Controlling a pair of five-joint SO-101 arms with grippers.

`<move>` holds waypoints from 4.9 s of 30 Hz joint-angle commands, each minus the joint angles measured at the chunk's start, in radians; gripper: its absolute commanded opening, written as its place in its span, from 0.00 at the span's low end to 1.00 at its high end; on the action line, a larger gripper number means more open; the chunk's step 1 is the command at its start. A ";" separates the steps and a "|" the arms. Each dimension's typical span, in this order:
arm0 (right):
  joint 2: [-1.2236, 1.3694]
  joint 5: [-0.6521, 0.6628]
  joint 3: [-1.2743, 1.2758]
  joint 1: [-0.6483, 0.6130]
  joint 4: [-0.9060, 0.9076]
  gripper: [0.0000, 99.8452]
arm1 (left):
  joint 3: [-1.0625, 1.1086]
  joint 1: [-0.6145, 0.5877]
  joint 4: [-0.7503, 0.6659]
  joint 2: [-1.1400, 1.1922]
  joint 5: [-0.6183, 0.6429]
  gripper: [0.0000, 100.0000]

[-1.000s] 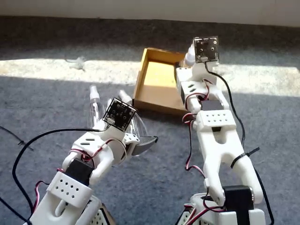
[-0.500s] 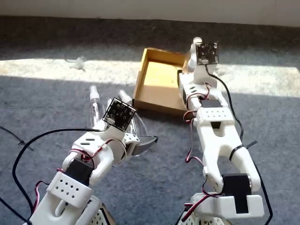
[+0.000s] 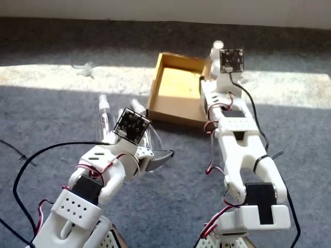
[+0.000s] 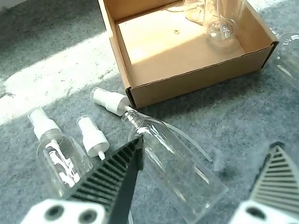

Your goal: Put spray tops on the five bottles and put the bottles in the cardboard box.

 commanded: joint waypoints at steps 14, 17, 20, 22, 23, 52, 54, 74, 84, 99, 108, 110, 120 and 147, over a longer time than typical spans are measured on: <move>-0.012 0.006 -0.059 0.015 -0.021 0.01 | -0.007 -0.004 -0.020 -0.007 -0.002 0.36; -0.012 0.006 -0.058 0.015 -0.021 0.03 | -0.007 -0.004 -0.020 -0.007 -0.002 0.36; -0.012 0.006 -0.058 0.015 -0.018 0.10 | -0.007 -0.004 -0.020 -0.007 -0.002 0.36; -0.012 0.006 -0.058 0.015 -0.015 0.12 | -0.007 -0.002 -0.020 -0.007 -0.002 0.36; -0.012 0.006 -0.058 0.015 -0.015 0.12 | -0.007 -0.002 -0.020 -0.007 -0.002 0.36; -0.021 0.006 -0.059 0.016 -0.013 0.24 | -0.007 -0.002 -0.021 -0.002 -0.002 0.36; -0.021 0.006 -0.059 0.016 -0.013 0.24 | -0.007 -0.002 -0.021 -0.002 -0.002 0.36; -0.024 0.008 -0.074 0.016 0.082 0.24 | -0.007 -0.002 -0.021 -0.002 -0.002 0.36; -0.107 0.009 -0.134 0.013 0.136 0.24 | -0.007 -0.002 -0.021 -0.002 -0.002 0.36; -0.116 0.008 -0.305 0.015 0.288 0.24 | -0.007 -0.002 -0.021 -0.002 -0.002 0.36; -0.116 0.008 -0.461 0.013 0.410 0.24 | -0.007 -0.002 -0.021 -0.002 -0.002 0.36; -0.117 0.008 -0.504 0.012 0.452 0.24 | -0.007 -0.002 -0.021 -0.002 -0.002 0.36; -0.240 0.008 -0.754 -0.045 0.851 0.24 | -0.007 -0.010 -0.021 -0.008 -0.002 0.36; -0.568 0.008 -0.088 -0.464 0.970 0.24 | -0.584 -1.147 0.173 0.340 -0.287 0.36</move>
